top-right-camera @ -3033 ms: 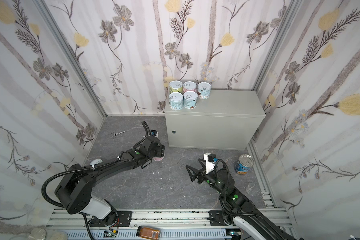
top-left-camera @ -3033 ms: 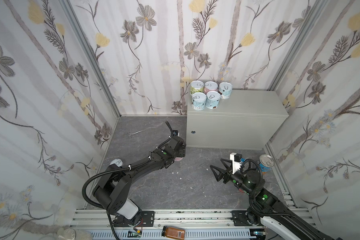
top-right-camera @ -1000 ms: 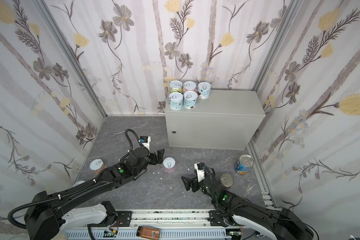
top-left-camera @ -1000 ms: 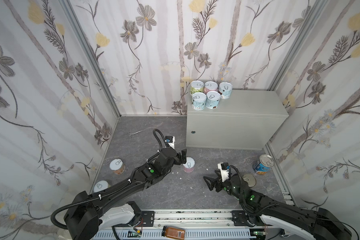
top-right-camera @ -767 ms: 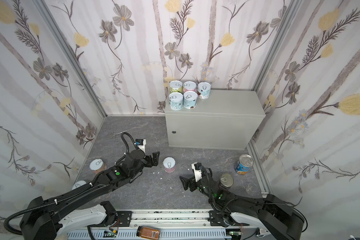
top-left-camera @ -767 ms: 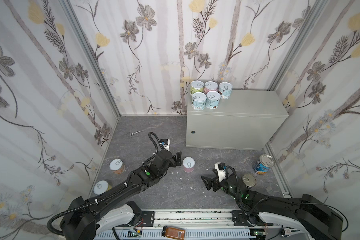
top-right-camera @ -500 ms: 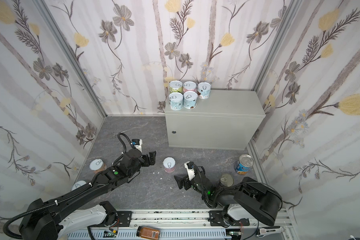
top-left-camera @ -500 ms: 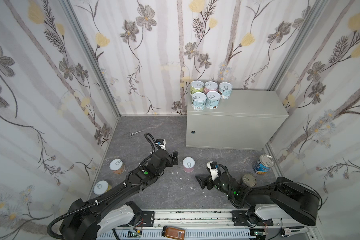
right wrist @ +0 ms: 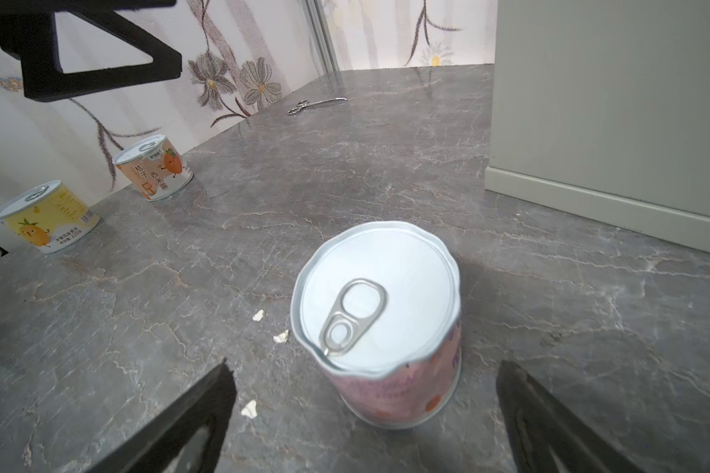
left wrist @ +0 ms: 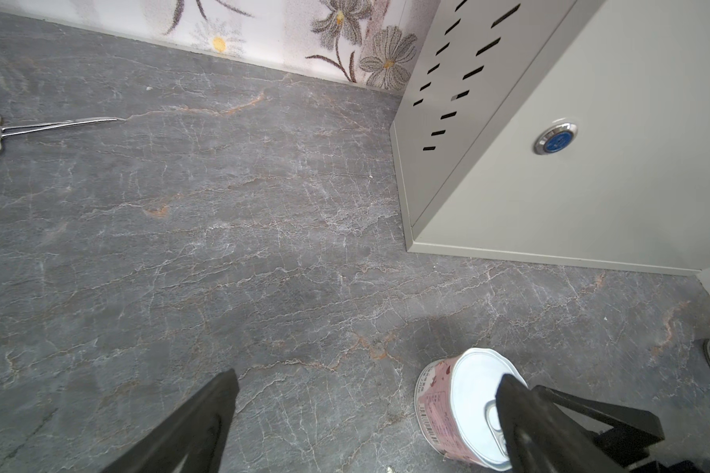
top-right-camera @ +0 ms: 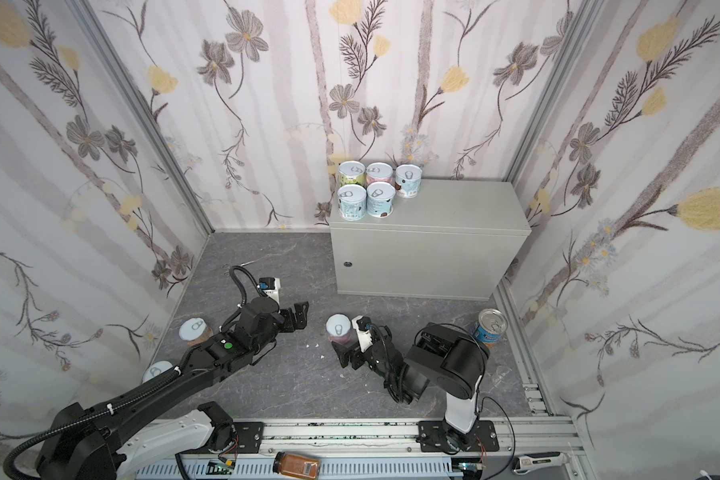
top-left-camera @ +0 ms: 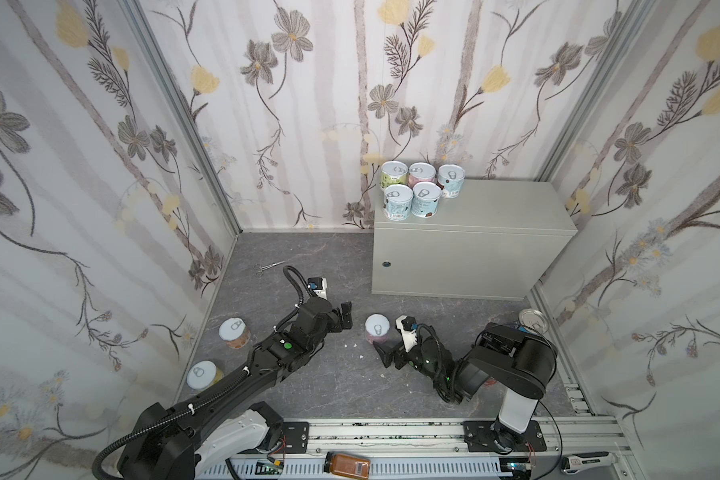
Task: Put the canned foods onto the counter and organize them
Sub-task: 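Close the right gripper around the pink can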
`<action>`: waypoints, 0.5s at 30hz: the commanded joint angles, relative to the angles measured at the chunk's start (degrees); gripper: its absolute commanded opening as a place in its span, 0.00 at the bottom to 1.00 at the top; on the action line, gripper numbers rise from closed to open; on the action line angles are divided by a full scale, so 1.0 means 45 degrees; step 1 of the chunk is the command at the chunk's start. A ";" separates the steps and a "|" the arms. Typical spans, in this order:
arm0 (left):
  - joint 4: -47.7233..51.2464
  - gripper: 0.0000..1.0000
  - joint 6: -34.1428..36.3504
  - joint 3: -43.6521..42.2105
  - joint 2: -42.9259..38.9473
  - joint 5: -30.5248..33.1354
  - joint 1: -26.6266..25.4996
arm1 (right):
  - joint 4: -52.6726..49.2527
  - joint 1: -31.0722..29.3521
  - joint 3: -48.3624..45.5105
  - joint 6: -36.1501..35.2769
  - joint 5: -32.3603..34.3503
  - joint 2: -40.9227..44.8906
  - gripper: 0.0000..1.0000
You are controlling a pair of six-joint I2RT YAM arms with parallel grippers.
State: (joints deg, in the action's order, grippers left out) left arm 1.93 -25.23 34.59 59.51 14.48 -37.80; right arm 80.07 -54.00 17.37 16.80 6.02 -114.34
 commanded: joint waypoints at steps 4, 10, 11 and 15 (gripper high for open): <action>-0.0390 1.00 0.0022 -0.0089 0.0131 -0.0461 0.0055 | -0.0418 0.0084 0.1199 -0.0394 0.0293 -0.0685 1.00; -0.0544 1.00 0.0041 -0.0092 0.0243 -0.0638 0.0061 | -0.0879 0.0276 0.2053 -0.0352 0.0187 -0.1330 1.00; -0.0562 1.00 0.0051 -0.0107 0.0270 -0.0659 0.0075 | -0.1002 0.0303 0.2215 -0.0335 0.0130 -0.1448 1.00; -0.0642 1.00 0.0023 -0.0128 0.0294 -0.0771 0.0121 | -0.1259 0.0378 0.2663 -0.0315 0.0087 -0.1819 1.00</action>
State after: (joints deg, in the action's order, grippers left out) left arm 1.08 -25.26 34.24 60.80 11.75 -37.39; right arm 75.20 -52.53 28.34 15.81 6.37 -121.62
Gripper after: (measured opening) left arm 0.998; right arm 0.996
